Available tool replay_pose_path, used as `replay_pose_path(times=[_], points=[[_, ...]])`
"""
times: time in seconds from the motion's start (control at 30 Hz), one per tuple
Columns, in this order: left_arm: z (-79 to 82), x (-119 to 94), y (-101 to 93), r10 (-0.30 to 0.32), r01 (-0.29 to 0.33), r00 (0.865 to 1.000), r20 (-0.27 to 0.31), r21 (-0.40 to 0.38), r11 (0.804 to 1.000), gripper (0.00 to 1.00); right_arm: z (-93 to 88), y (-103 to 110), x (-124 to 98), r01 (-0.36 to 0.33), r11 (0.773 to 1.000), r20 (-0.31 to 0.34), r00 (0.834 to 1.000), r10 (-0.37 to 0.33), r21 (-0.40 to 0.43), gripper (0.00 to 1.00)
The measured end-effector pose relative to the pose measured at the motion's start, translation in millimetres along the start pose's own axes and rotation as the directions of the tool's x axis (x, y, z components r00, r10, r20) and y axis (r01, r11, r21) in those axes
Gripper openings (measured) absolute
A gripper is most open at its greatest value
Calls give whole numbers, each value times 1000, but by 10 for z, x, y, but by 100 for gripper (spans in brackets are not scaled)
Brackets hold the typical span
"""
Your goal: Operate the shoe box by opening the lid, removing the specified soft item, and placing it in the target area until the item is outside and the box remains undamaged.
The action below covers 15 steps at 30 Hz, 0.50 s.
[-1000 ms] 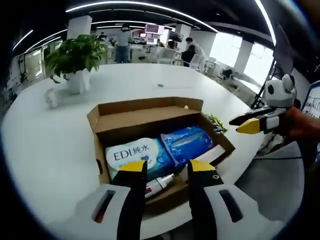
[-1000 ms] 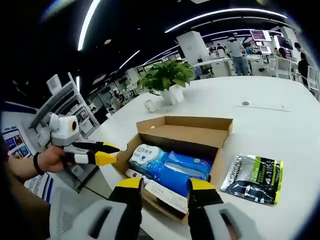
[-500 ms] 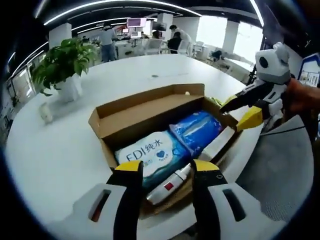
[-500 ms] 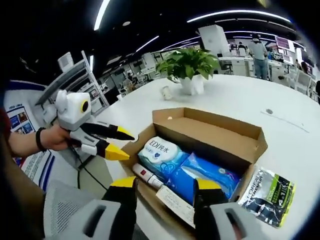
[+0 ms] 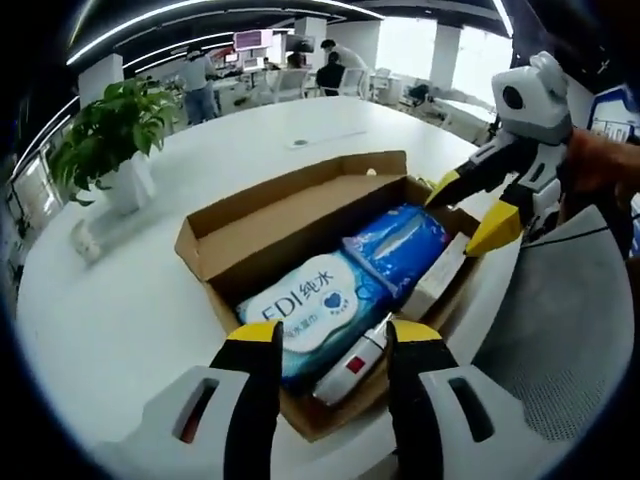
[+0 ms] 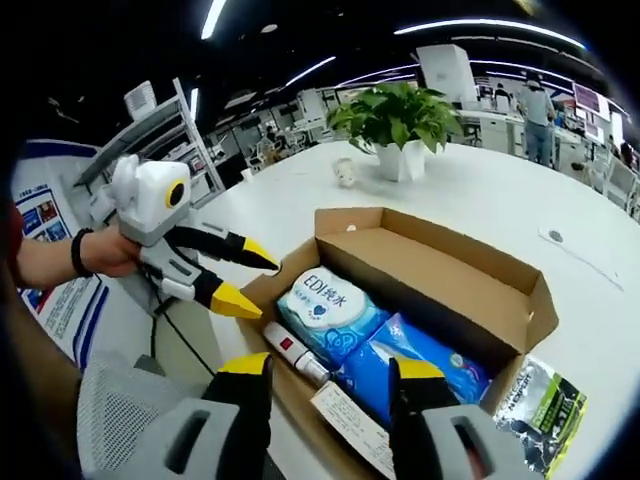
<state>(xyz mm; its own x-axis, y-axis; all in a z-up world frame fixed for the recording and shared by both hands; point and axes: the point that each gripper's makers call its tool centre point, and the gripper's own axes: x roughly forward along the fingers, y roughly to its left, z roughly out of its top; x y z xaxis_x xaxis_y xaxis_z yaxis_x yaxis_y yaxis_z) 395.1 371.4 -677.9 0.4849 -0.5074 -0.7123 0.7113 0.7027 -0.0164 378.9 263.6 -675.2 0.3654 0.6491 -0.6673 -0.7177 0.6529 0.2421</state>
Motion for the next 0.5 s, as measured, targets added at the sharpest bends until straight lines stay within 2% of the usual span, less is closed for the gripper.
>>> replay_pose_path(times=[0.07,0.17,0.23,0.3,0.4,0.5], points=[[-13,33,14,-14,14,1000,-18,13,1000,43,-14,4,64,-11,1000,-30,1000,10,-28,44],[-84,90,76,-12,18,998,-64,100,995,45,-14,8,157,-26,998,-63,998,23,-53,46],[-110,138,91,-24,33,997,-78,115,993,46,-16,-12,218,-30,993,-98,995,18,-118,46],[-122,166,104,-40,54,995,-96,143,988,47,31,-19,296,-36,982,-94,995,18,-185,47],[-122,203,147,-34,61,991,-128,210,976,47,50,-43,404,-42,982,-95,995,25,-183,47],[-108,295,141,-68,102,986,-152,229,968,48,42,-73,525,-50,974,-124,992,24,-219,48]])
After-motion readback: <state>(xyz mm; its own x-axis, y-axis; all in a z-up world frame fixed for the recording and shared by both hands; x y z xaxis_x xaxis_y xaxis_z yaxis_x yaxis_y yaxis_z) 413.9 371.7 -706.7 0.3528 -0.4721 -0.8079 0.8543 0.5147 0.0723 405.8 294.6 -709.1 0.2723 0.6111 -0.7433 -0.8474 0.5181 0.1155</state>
